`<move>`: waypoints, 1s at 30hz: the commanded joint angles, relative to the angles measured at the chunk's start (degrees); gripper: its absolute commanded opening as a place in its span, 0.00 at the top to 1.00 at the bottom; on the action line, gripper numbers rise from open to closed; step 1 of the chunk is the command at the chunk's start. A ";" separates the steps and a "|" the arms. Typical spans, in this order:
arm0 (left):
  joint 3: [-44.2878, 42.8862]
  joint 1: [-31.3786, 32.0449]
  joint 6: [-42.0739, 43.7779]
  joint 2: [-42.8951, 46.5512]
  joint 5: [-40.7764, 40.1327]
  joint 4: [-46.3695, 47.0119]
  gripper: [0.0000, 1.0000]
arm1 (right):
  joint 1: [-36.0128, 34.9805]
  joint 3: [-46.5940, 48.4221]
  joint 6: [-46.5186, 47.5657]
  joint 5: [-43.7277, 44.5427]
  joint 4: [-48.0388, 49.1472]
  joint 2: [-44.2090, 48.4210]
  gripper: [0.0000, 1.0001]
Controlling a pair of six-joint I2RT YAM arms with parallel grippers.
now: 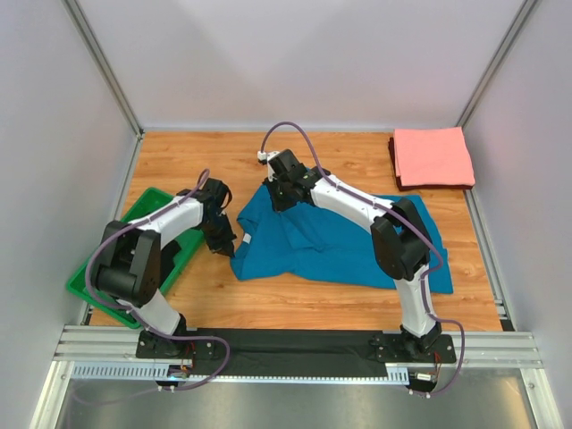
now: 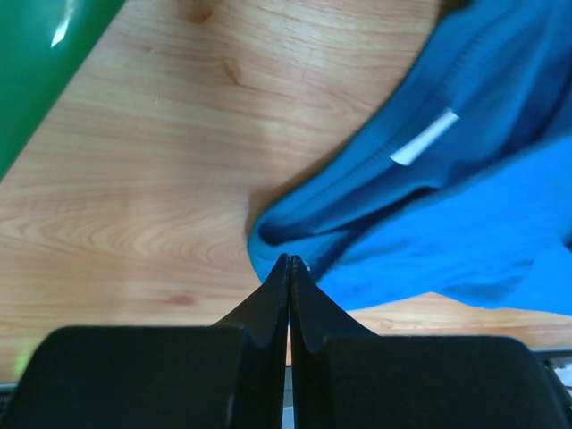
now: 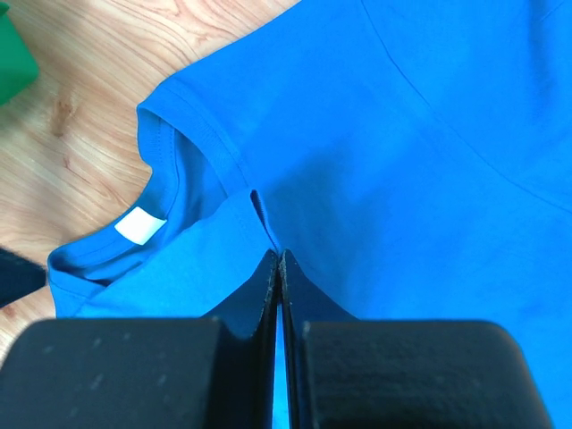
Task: Fold and stack the t-shirts
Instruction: Fold the tshirt
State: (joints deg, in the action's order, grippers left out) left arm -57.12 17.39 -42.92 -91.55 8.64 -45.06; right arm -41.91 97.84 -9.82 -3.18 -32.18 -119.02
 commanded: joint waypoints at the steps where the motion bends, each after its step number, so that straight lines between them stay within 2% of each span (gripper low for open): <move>1: -1.32 0.72 0.64 -2.75 -0.73 1.73 1.00 | -0.10 -0.20 -0.63 -0.51 2.39 2.30 1.00; 6: -1.59 2.21 0.12 -5.74 -4.86 0.33 1.00 | 0.07 -0.64 -0.72 -0.42 2.65 2.83 1.00; 13: -4.40 3.00 -0.41 -8.29 -13.47 -6.44 1.00 | 1.56 -1.16 -2.30 0.72 3.09 4.67 1.00; 30: -6.86 3.00 0.20 -10.32 -14.71 -9.52 1.00 | 6.49 -0.64 -5.38 -1.39 4.06 2.83 1.00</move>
State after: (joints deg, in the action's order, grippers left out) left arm -62.19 20.27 -43.13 -101.30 -3.64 -52.77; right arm -35.92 96.57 -14.15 -3.68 -30.52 -117.12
